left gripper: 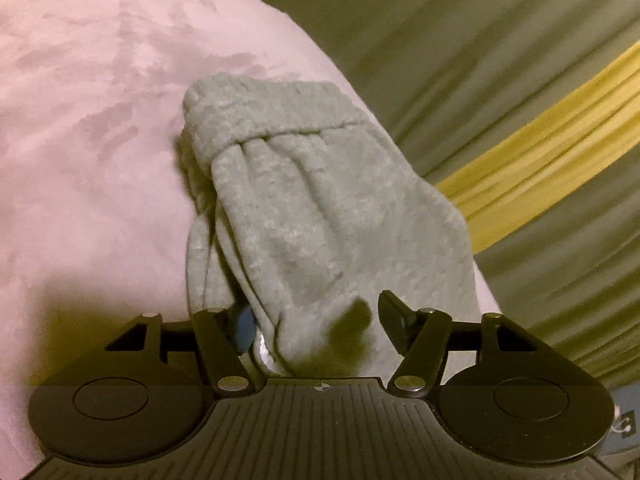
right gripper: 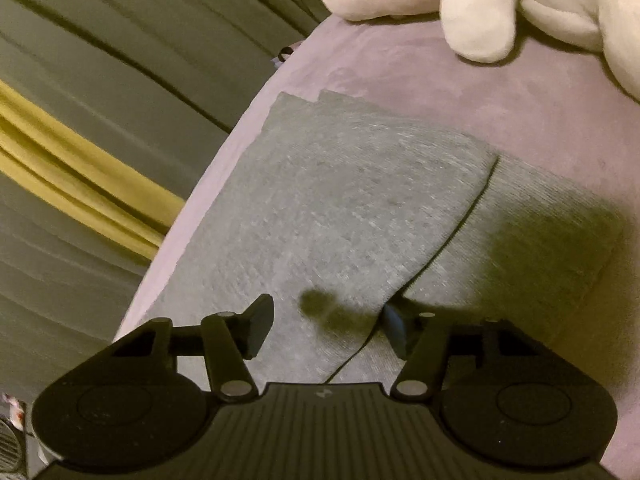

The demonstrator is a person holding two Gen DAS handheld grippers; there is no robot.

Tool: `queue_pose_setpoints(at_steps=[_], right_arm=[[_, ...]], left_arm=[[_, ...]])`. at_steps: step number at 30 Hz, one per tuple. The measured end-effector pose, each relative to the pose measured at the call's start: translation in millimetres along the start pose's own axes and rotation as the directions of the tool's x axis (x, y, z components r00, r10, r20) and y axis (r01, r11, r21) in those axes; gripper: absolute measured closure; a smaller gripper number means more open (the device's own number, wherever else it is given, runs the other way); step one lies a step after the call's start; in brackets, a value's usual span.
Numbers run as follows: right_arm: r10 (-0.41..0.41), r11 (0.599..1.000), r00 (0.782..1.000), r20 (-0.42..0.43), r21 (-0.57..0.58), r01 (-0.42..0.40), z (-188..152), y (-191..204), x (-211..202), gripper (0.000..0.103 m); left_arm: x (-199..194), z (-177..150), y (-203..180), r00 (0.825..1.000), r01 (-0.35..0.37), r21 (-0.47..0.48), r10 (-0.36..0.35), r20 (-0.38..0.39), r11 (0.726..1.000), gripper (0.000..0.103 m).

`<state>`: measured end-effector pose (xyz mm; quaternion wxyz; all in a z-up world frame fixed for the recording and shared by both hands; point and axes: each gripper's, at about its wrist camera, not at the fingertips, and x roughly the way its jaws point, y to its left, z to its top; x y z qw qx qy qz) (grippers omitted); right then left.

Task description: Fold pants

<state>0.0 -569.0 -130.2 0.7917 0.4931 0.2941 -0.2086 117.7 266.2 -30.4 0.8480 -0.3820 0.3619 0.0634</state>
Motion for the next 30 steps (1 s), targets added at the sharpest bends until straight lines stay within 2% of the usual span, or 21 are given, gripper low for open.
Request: queue_pose_setpoints(at_steps=[3,7,9,10,12,13,15,16,19,21,22,23,25,27,29,30], right_arm=[[0.02,0.999,1.0,0.001,0.037,-0.02,1.1,-5.2,-2.7,0.047],[0.047,0.995,0.999,0.011,0.093,-0.048,2.3,-11.7,-5.3,0.047],[0.041,0.996,0.999,0.008,0.075,-0.042,3.5,-8.0,-2.2,0.049],[0.036,0.998,0.999,0.01,0.055,-0.037,3.8,-5.0,-2.3,0.053],[-0.001,1.0,1.0,0.017,0.002,0.001,2.8,2.3,0.9,0.087],[-0.009,1.0,1.0,0.018,-0.002,0.009,3.0,2.8,3.9,0.09],[0.006,1.0,1.0,0.024,0.02,-0.006,2.5,-0.9,5.3,0.09],[0.011,1.0,1.0,0.026,0.028,-0.012,3.1,-3.0,5.6,0.09],[0.019,0.998,1.0,0.017,0.057,-0.02,7.1,-9.6,9.6,0.089],[0.031,0.995,0.999,0.013,0.099,-0.033,10.0,-13.3,12.5,0.089],[0.033,0.993,0.999,0.013,0.116,-0.034,11.3,-13.8,13.2,0.089],[0.032,0.991,0.999,0.016,0.13,-0.034,12.1,-13.1,13.3,0.089],[0.016,0.99,1.0,0.024,0.143,-0.019,15.3,-6.7,12.4,0.095],[0.051,0.988,0.998,0.045,0.146,-0.057,21.8,6.6,5.7,0.097],[0.152,0.973,0.984,0.091,0.161,-0.165,29.7,22.8,-12.1,0.098],[0.225,0.954,0.967,0.118,0.176,-0.243,34.5,30.9,-25.4,0.098]], left_arm=[[-2.5,-2.0,-2.3,1.0,0.002,-0.01,-0.002,-0.014,1.0,0.036],[-4.0,-7.6,-3.4,0.999,0.019,-0.027,-0.02,-0.028,0.999,0.025],[-1.0,-9.6,-5.5,0.999,0.015,-0.02,-0.015,-0.035,1.0,0.022],[0.7,-10.3,-6.9,0.999,0.011,-0.017,-0.011,-0.037,1.0,0.021],[4.4,-11.3,-9.9,0.999,-0.001,-0.022,0.0,-0.04,1.0,0.021],[4.6,-11.6,-12.1,0.999,-0.001,-0.025,0.001,-0.034,1.0,0.021],[3.2,-12.3,-17.0,1.0,0.007,-0.008,-0.007,-0.015,1.0,0.03],[5.9,-11.5,-19.9,1.0,0.001,0.006,-0.001,-0.013,1.0,0.038],[19.0,-9.0,-22.5,0.997,-0.051,0.028,0.053,-0.049,0.998,0.054],[25.2,-5.8,-18.9,0.996,-0.057,-0.008,0.057,-0.062,0.998,0.059],[25.3,-3.7,-17.6,0.996,-0.06,-0.032,0.058,-0.064,0.998,0.07],[24.7,-0.8,-17.7,0.997,-0.055,-0.054,0.051,-0.065,0.997,0.086],[19.0,5.3,-21.8,0.998,-0.032,-0.076,0.028,-0.057,0.997,0.09],[6.4,10.8,-29.4,0.999,0.011,-0.068,-0.013,-0.032,0.998,0.091],[-13.0,15.3,-39.6,0.997,0.081,-0.052,-0.081,0.007,0.995,0.091],[-24.4,17.1,-43.2,0.992,0.125,-0.049,-0.123,0.031,0.991,0.091]])
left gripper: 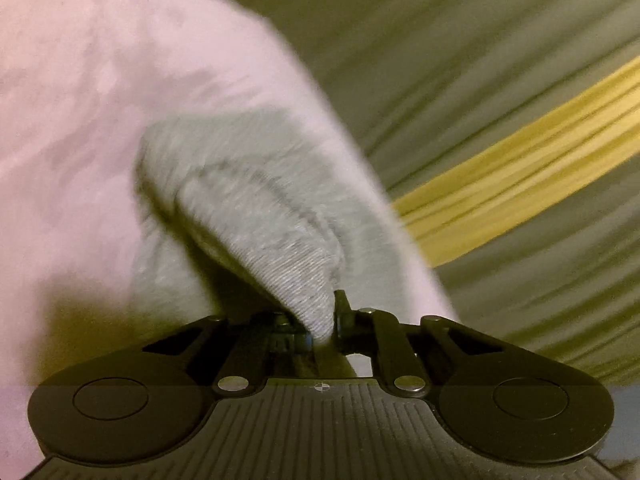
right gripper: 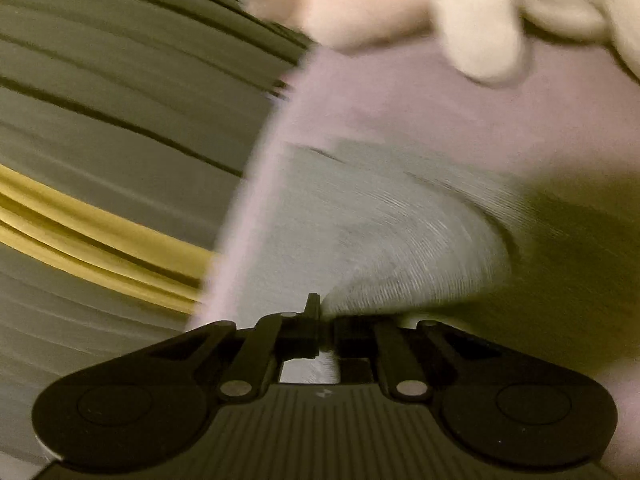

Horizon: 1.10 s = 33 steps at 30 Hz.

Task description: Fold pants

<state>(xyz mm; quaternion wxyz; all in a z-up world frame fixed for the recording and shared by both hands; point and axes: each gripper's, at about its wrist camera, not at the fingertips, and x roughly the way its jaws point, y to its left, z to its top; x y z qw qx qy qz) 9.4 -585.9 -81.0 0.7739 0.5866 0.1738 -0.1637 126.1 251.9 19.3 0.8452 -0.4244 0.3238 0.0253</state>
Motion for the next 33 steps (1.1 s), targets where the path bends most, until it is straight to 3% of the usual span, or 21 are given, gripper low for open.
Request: queue_pose_setpoints(at_steps=[2,4,6,9,10,11,13,15,16,18,19,20,23,26,29,33], right_arm=[[0.151,0.984,0.988,0.013,0.091,-0.151,6.6,11.9,-20.6,0.098],[0.279,0.946,0.96,0.033,0.165,-0.28,11.2,12.0,-39.9,0.098],[0.213,0.977,0.975,0.058,0.02,-0.214,14.1,13.9,-60.7,0.098],[-0.037,0.98,0.998,0.044,-0.195,0.045,6.4,1.2,-61.4,0.096],[-0.135,0.964,0.991,-0.008,-0.233,0.13,3.1,-10.0,-50.6,0.096],[-0.253,0.937,0.967,-0.035,-0.256,0.236,-1.6,-22.3,-40.3,0.092],[-0.435,0.863,0.898,-0.06,-0.312,0.397,-9.1,-39.9,-24.1,0.089],[-0.417,0.878,0.907,-0.057,-0.284,0.386,-10.8,-45.8,-27.1,0.087],[-0.411,0.885,0.909,-0.063,-0.266,0.382,-10.0,-45.5,-29.4,0.084],[-0.386,0.905,0.919,-0.085,-0.229,0.359,-10.2,-45.3,-33.0,0.063],[-0.374,0.911,0.924,-0.087,-0.22,0.348,-10.8,-46.3,-36.9,0.057],[-0.369,0.914,0.926,-0.084,-0.216,0.344,-13.0,-46.2,-39.8,0.048],[-0.351,0.918,0.934,-0.072,-0.222,0.328,-21.9,-45.9,-45.1,0.037],[-0.345,0.919,0.936,-0.066,-0.225,0.323,-23.7,-46.5,-44.9,0.035],[-0.347,0.922,0.934,-0.085,-0.216,0.323,-22.1,-44.1,-44.8,0.018],[-0.364,0.914,0.928,-0.086,-0.226,0.337,-22.3,-42.8,-38.2,0.016]], left_arm=[[-17.9,1.3,-2.7,0.997,0.074,-0.016,-0.074,0.027,0.997,0.091],[-26.5,-2.2,3.7,0.994,0.102,-0.024,-0.101,0.03,0.994,0.091],[-24.3,-9.9,16.4,0.999,0.031,-0.003,-0.031,0.009,1.0,0.091],[-0.2,-22.3,46.2,0.995,-0.069,-0.056,0.064,-0.081,0.996,0.09],[5.6,-27.3,53.7,0.99,-0.105,-0.067,0.099,-0.096,0.992,0.087],[10.1,-31.3,57.7,0.986,-0.14,-0.054,0.133,-0.103,0.989,0.081],[15.0,-33.9,57.2,0.983,-0.159,-0.043,0.154,-0.105,0.986,0.08],[11.1,-31.4,49.9,0.983,-0.16,-0.023,0.158,-0.094,0.987,0.072],[7.3,-31.5,47.0,0.983,-0.164,-0.009,0.162,-0.084,0.987,0.061],[-5.2,-29.7,41.4,0.986,-0.164,0.013,0.165,-0.041,0.986,0.041],[-9.1,-28.9,41.1,0.983,-0.182,0.014,0.182,-0.016,0.983,0.024],[-12.7,-28.9,41.1,0.976,-0.216,0.014,0.216,0.012,0.976,0.013],[-17.7,-30.1,48.5,0.968,-0.249,0.01,0.248,0.043,0.968,0.011],[-19.5,-29.6,68.6,0.979,-0.202,-0.053,0.203,0.006,0.978,0.009],[-18.8,-23.8,73.7,0.987,-0.158,-0.083,0.159,0.007,0.984,0.007],[-2.6,-20.1,68.7,0.987,-0.16,-0.083,0.159,-0.014,0.984,0.007]])
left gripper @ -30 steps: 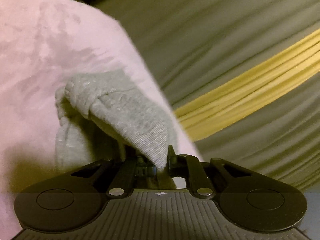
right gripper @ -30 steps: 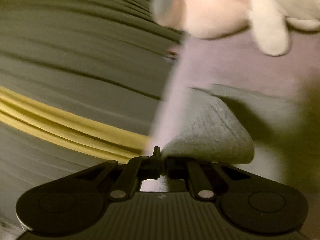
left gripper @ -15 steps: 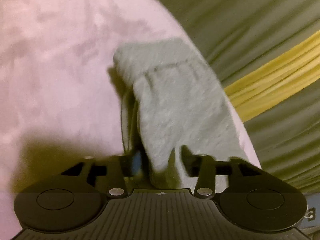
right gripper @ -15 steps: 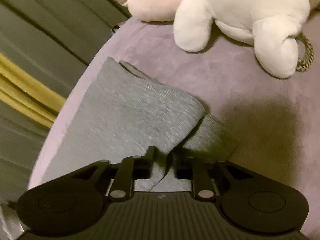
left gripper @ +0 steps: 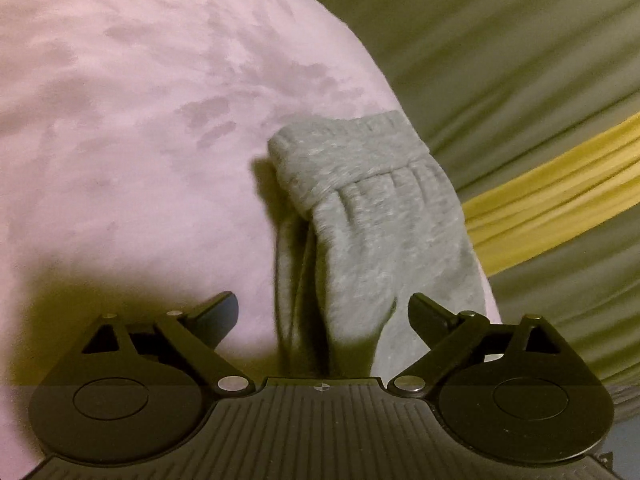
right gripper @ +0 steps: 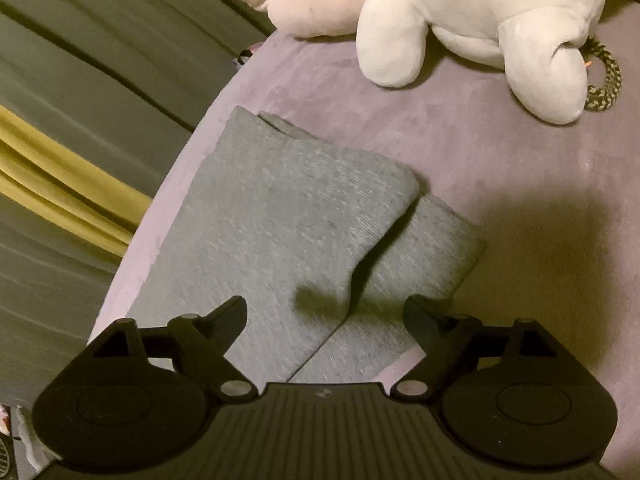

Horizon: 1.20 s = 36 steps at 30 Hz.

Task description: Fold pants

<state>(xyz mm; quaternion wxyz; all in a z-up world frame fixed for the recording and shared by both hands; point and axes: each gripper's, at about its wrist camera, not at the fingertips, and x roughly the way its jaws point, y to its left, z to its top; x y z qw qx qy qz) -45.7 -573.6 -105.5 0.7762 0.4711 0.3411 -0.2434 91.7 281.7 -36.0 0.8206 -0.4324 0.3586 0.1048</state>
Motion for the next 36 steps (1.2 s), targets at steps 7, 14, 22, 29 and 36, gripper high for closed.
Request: queue_pose_setpoints(at_steps=[7,14,22,29,36], right_arm=[[-0.03,0.998,1.0,-0.007,-0.05,0.029,0.2,8.4,5.8,0.012],[-0.019,0.999,1.0,-0.003,-0.035,0.018,0.2,7.5,7.3,0.011],[-0.007,0.999,1.0,-0.01,-0.036,0.007,0.0,6.9,8.0,0.008],[0.015,1.0,1.0,-0.012,-0.019,-0.015,0.1,3.2,6.0,0.006],[0.024,1.0,1.0,-0.013,-0.012,-0.024,0.6,2.4,5.9,0.006]], left_arm=[[35.8,3.7,-18.0,0.998,0.008,0.047,-0.005,-0.062,0.999,0.012],[0.1,10.0,-27.9,0.993,0.095,-0.02,-0.093,0.079,0.995,0.086],[-13.5,-11.1,10.0,0.992,0.057,-0.019,-0.054,0.116,0.998,0.082],[-33.9,-22.7,-4.6,0.972,0.091,0.094,-0.109,0.207,0.991,0.081],[-40.6,-46.9,-45.4,0.921,-0.07,0.424,-0.105,0.375,0.903,0.077]])
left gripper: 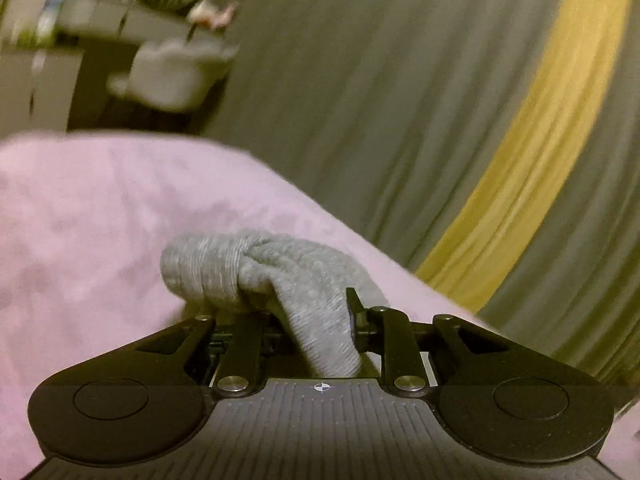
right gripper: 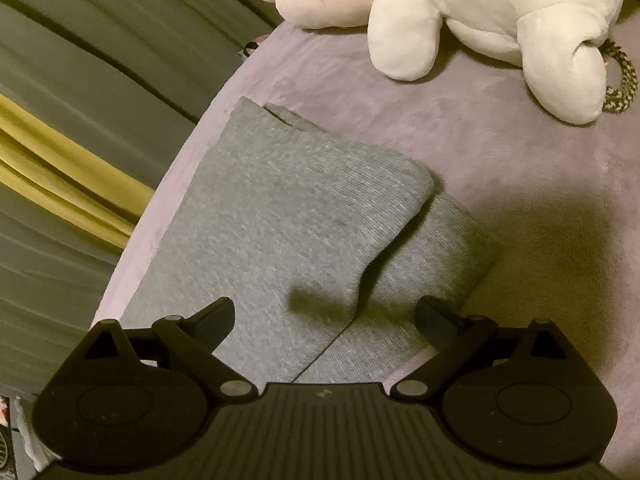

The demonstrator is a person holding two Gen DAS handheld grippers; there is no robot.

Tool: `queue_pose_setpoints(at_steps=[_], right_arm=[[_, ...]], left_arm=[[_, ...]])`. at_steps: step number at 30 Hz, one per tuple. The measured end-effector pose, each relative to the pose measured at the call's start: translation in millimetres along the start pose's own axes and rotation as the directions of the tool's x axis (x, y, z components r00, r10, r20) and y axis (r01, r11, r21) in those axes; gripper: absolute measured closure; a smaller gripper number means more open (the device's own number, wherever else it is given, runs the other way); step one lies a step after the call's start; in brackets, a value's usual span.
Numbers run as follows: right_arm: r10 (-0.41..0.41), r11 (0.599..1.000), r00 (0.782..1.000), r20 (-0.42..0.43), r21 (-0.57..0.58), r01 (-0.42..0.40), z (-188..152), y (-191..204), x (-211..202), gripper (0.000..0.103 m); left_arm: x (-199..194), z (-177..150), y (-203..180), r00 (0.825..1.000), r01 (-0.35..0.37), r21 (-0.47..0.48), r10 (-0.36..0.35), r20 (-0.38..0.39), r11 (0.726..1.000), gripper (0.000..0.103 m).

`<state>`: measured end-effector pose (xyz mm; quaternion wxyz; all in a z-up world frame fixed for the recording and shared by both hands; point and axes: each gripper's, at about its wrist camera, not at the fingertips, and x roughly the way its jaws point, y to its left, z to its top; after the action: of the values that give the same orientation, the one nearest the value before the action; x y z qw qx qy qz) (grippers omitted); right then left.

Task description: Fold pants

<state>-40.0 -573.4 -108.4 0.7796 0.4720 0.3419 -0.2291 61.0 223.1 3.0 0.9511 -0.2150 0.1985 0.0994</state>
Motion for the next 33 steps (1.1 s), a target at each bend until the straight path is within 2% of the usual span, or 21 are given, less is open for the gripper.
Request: queue_pose_setpoints(at_steps=[1,2,3,4,6,8,12,13,16,18,19,20,21,22,23,24,25,28,29,31,33], right_arm=[[0.002,1.0,1.0,-0.001,0.002,-0.002,0.1,-0.5,0.1,0.006],[0.004,1.0,1.0,-0.002,0.002,-0.004,0.1,-0.6,0.3,0.005],[0.005,1.0,1.0,-0.003,0.001,-0.005,0.4,-0.6,0.5,0.005],[0.003,1.0,1.0,-0.005,-0.002,-0.003,0.6,-0.2,0.8,0.005],[-0.004,1.0,1.0,-0.007,-0.012,0.004,0.2,1.6,1.1,0.005],[-0.01,1.0,1.0,-0.008,-0.018,0.009,0.7,2.4,1.5,0.005],[-0.012,1.0,1.0,-0.008,-0.019,0.011,0.9,3.6,1.0,0.005],[-0.01,1.0,1.0,-0.007,-0.016,0.009,0.5,3.5,0.9,0.005],[-0.002,1.0,1.0,-0.005,-0.007,0.002,0.0,1.7,0.8,0.005],[-0.001,1.0,1.0,-0.006,-0.008,0.001,0.0,1.4,1.2,0.005],[-0.002,1.0,1.0,-0.007,-0.01,0.002,0.2,1.4,1.5,0.005],[-0.004,1.0,1.0,-0.008,-0.012,0.004,0.2,1.7,1.7,0.005],[-0.005,1.0,1.0,-0.009,-0.014,0.005,0.1,2.0,1.8,0.005],[-0.006,1.0,1.0,-0.009,-0.015,0.006,0.2,2.1,1.8,0.005],[-0.007,1.0,1.0,-0.009,-0.015,0.007,0.4,2.2,1.7,0.005],[-0.007,1.0,1.0,-0.009,-0.015,0.007,0.4,2.2,1.7,0.005],[-0.007,1.0,1.0,-0.008,-0.015,0.007,0.4,2.2,1.7,0.005],[-0.013,1.0,1.0,-0.011,-0.019,0.012,0.8,3.1,2.9,0.005],[-0.018,1.0,1.0,-0.012,-0.024,0.018,0.9,4.2,3.4,0.005],[-0.032,0.999,0.999,-0.013,-0.038,0.032,0.8,7.6,4.5,0.005],[-0.046,0.997,0.999,-0.014,-0.055,0.045,0.6,10.5,5.3,0.005]], left_arm=[[7.0,-3.7,3.1,0.999,-0.034,0.009,0.034,-0.02,0.999,0.075],[16.6,-8.5,11.5,0.995,-0.067,-0.02,0.065,-0.079,0.998,0.073],[24.4,-11.7,22.6,0.99,-0.057,-0.08,0.046,-0.131,0.995,0.073],[27.0,-14.3,35.1,0.988,-0.018,-0.167,-0.008,-0.153,0.986,0.072],[26.5,-11.1,53.3,0.986,0.029,-0.298,-0.077,-0.15,0.954,0.067],[26.8,-3.6,66.6,0.976,0.097,-0.407,-0.167,-0.14,0.908,0.04],[35.1,-4.1,79.1,0.959,0.12,-0.553,-0.24,-0.15,0.825,0.031],[30.8,-7.3,81.6,0.953,0.134,-0.6,-0.269,-0.141,0.788,0.027],[35.1,-14.4,96.7,0.938,0.165,-0.703,-0.331,-0.106,0.692,0.026],[31.4,-15.0,106.6,0.929,0.167,-0.74,-0.355,-0.103,0.651,0.026],[30.1,-13.7,109.4,0.931,0.157,-0.743,-0.348,-0.108,0.651,0.025],[32.6,-11.1,110.6,0.935,0.142,-0.728,-0.332,-0.124,0.671,0.025],[28.6,-8.7,109.6,0.94,0.117,-0.704,-0.306,-0.148,0.7,0.022],[26.9,-5.2,108.3,0.957,0.053,-0.66,-0.226,-0.181,0.749,0.011],[22.3,-3.4,106.8,0.97,0.004,-0.627,-0.155,-0.185,0.779,0.007],[19.8,-2.5,106.7,0.98,-0.005,-0.606,-0.118,-0.163,0.795,0.007],[23.6,-1.8,108.6,0.98,0.01,-0.607,-0.128,-0.151,0.795,0.007],[51.5,-3.6,113.8,0.956,0.039,-0.677,-0.224,-0.188,0.735,0.007],[62.5,-3.8,112.9,0.951,0.032,-0.683,-0.233,-0.204,0.729,0.006],[75.5,-1.1,106.9,0.954,0.001,-0.666,-0.201,-0.224,0.746,0.002],[78.6,3.9,101.4,0.958,-0.019,-0.667,-0.178,-0.226,0.745,0.002]])
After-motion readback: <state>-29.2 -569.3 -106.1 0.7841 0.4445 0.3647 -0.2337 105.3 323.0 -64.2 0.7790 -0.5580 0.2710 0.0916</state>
